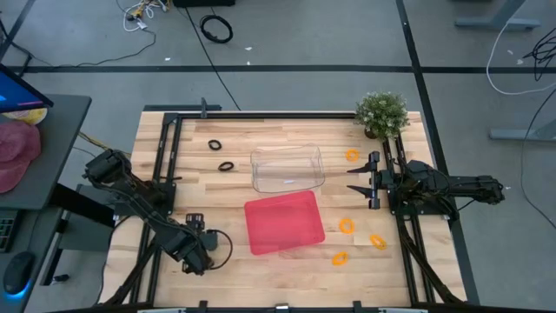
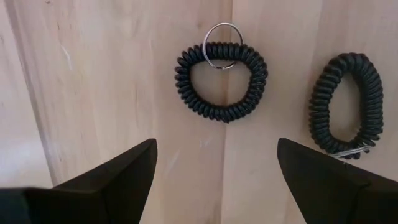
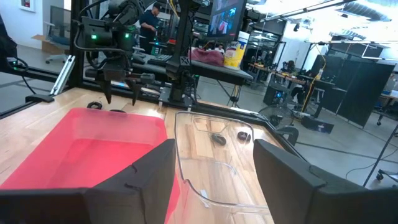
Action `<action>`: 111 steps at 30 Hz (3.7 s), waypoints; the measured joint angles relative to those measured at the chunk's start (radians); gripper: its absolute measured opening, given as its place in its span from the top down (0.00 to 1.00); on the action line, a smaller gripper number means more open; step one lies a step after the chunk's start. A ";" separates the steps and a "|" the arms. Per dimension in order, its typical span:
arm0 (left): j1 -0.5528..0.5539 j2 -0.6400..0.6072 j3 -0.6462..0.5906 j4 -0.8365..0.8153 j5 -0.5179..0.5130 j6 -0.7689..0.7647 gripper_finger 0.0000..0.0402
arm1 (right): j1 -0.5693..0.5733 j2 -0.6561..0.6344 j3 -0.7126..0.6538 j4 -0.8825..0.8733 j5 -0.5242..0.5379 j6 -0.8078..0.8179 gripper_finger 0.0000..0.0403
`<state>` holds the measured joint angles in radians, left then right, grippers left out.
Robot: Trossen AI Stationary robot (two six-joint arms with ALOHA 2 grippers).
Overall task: Sort spring keychains
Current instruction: Put the black spring keychain into the red bin
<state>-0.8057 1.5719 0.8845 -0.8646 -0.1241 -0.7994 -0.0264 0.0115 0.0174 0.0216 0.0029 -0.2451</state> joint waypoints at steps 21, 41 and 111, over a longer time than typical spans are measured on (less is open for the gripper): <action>0.002 0.000 0.000 0.000 0.001 0.002 0.16 | 0.000 0.000 0.000 0.000 0.000 0.000 0.45; 0.002 0.000 0.000 0.001 -0.008 0.002 0.16 | 0.000 0.000 0.000 0.000 0.000 0.000 0.45; 0.020 0.046 0.001 0.111 -0.059 0.053 0.16 | 0.000 0.000 0.000 0.000 0.000 0.000 0.45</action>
<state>-0.7860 1.6176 0.8852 -0.7537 -0.1833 -0.7466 -0.0261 0.0114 0.0174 0.0216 0.0029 -0.2451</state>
